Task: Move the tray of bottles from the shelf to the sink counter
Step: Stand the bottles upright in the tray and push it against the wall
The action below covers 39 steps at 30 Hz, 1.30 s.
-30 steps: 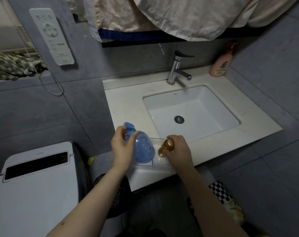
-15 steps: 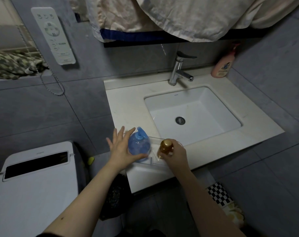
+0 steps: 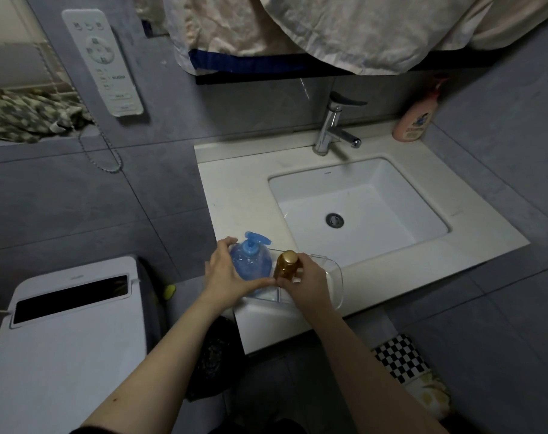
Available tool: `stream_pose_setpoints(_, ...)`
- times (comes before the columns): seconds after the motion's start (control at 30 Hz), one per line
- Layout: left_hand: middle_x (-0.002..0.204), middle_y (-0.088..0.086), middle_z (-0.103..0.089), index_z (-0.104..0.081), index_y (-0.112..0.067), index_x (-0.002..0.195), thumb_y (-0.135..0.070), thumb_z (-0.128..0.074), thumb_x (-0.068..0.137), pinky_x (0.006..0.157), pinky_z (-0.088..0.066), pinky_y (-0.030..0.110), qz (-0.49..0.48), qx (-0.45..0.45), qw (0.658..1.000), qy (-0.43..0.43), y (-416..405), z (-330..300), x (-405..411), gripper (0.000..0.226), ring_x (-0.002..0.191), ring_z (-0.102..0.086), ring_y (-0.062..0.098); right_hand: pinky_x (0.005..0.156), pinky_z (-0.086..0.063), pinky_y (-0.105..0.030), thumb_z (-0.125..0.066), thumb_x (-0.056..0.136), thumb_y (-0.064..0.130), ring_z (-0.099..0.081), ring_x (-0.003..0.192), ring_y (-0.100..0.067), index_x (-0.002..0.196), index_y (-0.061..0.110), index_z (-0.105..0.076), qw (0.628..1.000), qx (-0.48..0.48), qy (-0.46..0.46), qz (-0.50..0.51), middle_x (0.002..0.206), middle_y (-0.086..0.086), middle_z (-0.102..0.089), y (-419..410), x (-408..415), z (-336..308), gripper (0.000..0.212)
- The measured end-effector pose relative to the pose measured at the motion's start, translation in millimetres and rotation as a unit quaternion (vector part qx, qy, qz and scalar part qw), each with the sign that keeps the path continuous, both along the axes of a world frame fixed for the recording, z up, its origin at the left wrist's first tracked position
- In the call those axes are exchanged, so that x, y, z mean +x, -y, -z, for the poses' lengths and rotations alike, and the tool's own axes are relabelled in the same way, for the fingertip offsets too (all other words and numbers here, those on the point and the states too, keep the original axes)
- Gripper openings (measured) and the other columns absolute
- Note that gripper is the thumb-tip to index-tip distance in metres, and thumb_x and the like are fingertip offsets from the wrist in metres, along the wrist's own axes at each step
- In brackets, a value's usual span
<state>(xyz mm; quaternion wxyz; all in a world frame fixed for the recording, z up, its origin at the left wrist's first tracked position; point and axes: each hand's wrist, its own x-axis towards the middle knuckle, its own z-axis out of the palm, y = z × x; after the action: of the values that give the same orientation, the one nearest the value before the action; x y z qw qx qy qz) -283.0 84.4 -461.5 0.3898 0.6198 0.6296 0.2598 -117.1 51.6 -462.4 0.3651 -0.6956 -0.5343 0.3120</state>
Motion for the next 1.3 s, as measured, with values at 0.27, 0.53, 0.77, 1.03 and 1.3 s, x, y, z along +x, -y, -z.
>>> stream_pose_setpoints(0.27, 0.12, -0.003, -0.053, -0.04, -0.021, 0.125, -0.025, -0.091, 0.052, 0.084, -0.045, 0.022, 0.031, 0.007, 0.996, 0.082, -1, -2, -8, 0.089, 0.11, -0.053, 0.016, 0.076, -0.047, -0.029, -0.073, 0.074, 0.004, -0.058, 0.083, -0.017, 0.094, 0.011, -0.058, 1.0, -0.024, -0.003, 0.012, 0.088, 0.001, -0.06, -6, -14, 2, 0.026)
stream_pose_setpoints(0.53, 0.134, 0.006, -0.048, -0.032, -0.017, 0.132, -0.029, -0.088, 0.058, 0.096, -0.043, 0.03, -0.04, 0.039, 0.996, 0.068, 9, 9, 0, 0.094, 0.122, -0.049, 0.023, 0.073, -0.043, -0.03, -0.068, 0.075, -0.001, -0.054, 0.082, -0.016, 0.096, 0.009, -0.053, 0.999, -0.041, 0.011, 0.027, 0.09, -0.004, -0.058, -12, -23, 4, 0.028)
stream_pose_setpoints(0.77, 0.137, 0.006, -0.046, -0.03, -0.019, 0.134, -0.032, -0.088, 0.058, 0.098, -0.041, 0.029, -0.053, 0.042, 0.993, 0.096, 13, 16, 1, 0.096, 0.124, -0.047, 0.022, 0.076, -0.048, -0.032, -0.071, 0.075, 0.005, -0.057, 0.086, -0.017, 0.093, 0.017, -0.04, 0.997, -0.069, -0.03, 0.003, 0.091, -0.001, -0.057, -8, -10, 1, 0.038)
stream_pose_setpoints(1.03, 0.15, 0.0, -0.029, -0.01, -0.028, 0.147, -0.057, -0.09, 0.027, 0.112, -0.036, 0.044, 0.041, -0.008, 0.995, 0.096, 14, 21, -16, 0.147, 0.138, -0.032, 0.02, 0.087, -0.047, -0.033, -0.07, 0.078, 0.026, -0.057, 0.102, -0.024, 0.1, 0.007, -0.064, 0.929, -0.239, 0.238, -0.15, 0.111, -0.011, -0.062, -6, 32, -13, 0.029)
stream_pose_setpoints(1.3, 0.148, 0.001, -0.031, -0.015, -0.028, 0.147, -0.033, -0.095, 0.04, 0.112, -0.035, 0.046, 0.005, 0.014, 0.994, 0.106, 23, 29, -10, 0.134, 0.137, -0.032, 0.019, 0.09, -0.045, -0.033, -0.06, 0.086, 0.027, -0.055, 0.102, -0.021, 0.107, 0.013, -0.059, 0.934, -0.213, 0.25, -0.137, 0.114, -0.008, -0.06, 1, 27, -9, 0.026)
